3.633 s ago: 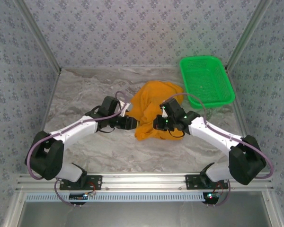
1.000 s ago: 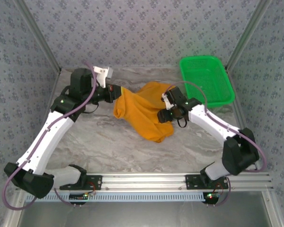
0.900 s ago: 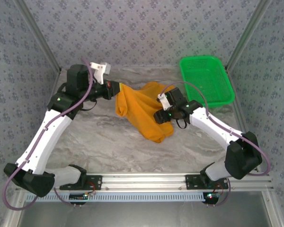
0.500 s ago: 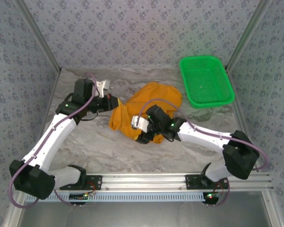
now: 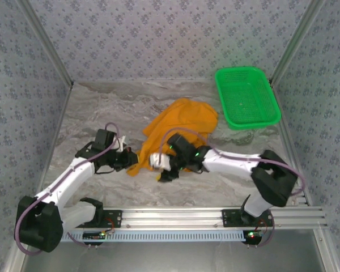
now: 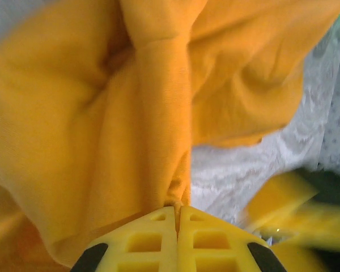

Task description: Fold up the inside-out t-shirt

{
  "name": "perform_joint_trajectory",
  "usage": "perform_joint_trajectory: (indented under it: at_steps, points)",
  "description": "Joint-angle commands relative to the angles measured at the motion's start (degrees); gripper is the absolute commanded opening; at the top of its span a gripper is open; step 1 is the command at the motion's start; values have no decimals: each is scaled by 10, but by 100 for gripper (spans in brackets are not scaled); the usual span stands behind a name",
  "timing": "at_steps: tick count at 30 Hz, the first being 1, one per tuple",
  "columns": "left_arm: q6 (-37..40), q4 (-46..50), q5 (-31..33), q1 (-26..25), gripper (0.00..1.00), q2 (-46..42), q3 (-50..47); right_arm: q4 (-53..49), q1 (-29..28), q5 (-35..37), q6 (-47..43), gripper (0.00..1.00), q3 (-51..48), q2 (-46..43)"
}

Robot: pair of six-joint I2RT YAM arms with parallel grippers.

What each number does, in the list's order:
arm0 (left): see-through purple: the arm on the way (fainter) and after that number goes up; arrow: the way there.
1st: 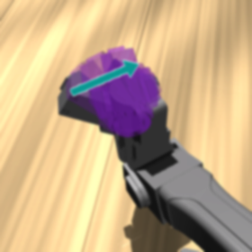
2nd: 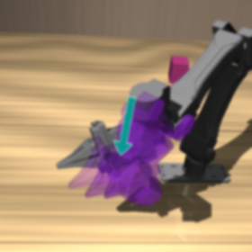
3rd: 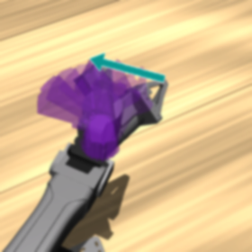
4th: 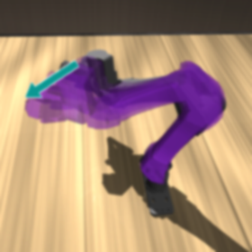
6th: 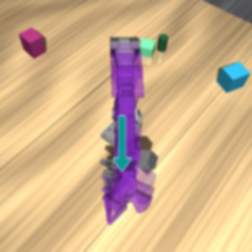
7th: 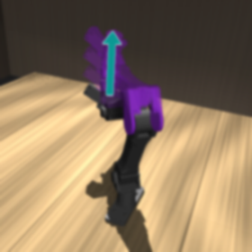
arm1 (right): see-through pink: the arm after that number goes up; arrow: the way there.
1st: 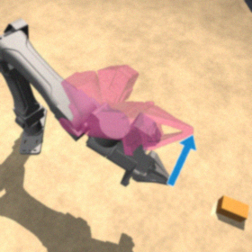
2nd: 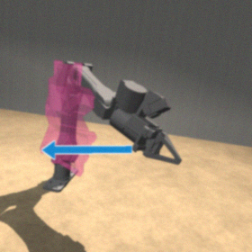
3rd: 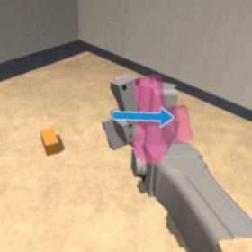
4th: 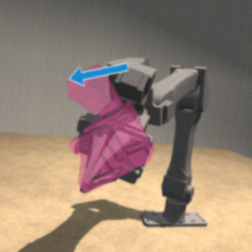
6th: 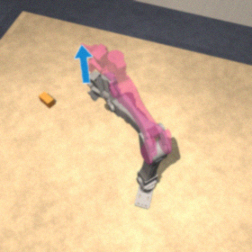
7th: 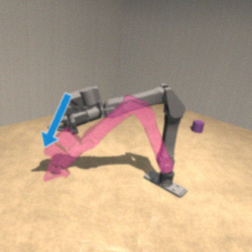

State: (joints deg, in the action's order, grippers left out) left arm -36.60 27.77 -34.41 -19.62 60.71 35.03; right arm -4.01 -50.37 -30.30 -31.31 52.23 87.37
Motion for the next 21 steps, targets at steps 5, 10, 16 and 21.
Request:
perform_joint_trajectory:
  at_steps: [5,10,16,21]
  points:
    - [33,-39,-67,-69,0,7,16,-74,128,279,224,56,307,132]
    - [57,-50,-114,-110,0,35,37,-334,164,406,450,58,588,317]
    - [73,-41,-135,-128,0,49,49,-421,161,403,598,60,609,359]
    - [93,-33,-166,-148,0,63,65,-454,168,353,639,57,632,390]
